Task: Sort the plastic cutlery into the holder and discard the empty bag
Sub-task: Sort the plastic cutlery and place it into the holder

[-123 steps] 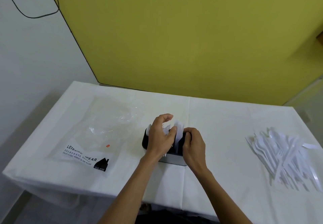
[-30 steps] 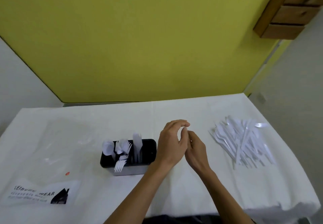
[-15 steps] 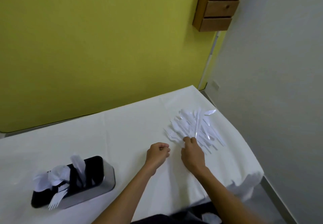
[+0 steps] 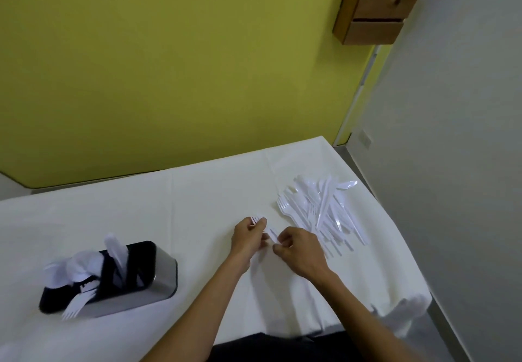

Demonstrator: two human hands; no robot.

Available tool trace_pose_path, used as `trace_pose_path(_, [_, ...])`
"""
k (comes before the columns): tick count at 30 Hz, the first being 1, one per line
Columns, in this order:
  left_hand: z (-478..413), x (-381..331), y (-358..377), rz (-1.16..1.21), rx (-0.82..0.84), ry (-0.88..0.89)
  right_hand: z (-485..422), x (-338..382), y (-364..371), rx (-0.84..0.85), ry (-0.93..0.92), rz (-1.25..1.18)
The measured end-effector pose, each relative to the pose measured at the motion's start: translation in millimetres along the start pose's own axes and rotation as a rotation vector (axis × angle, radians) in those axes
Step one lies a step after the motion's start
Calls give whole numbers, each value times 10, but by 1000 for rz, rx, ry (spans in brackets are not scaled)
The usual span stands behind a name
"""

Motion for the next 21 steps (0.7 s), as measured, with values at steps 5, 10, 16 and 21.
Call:
trace_pose_path(5, [-19, -69, -40, 339, -27, -48, -87, -62, -37, -88, -26, -51])
trace_pose_path(10, [-57, -143, -12, 383, -43, -88, -211, -113, -89, -184, 29, 291])
trace_pose_path(16, [-101, -140, 130, 255, 54, -132, -242, -106, -57, -137, 24, 315])
trace_pose_path(21, [-74, -89, 128, 134, 82, -40, -175, -46, -103, 39, -92, -79])
Point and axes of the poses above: each hand's wrist, its own z-axis away from the middle knuckle, its own y-axis out of the palm, x = y × z, the point moved 1 cm from there along -z, towards the middle knuckle, and after that the axes turned 1 degree about -z, right-handed, at the moved point
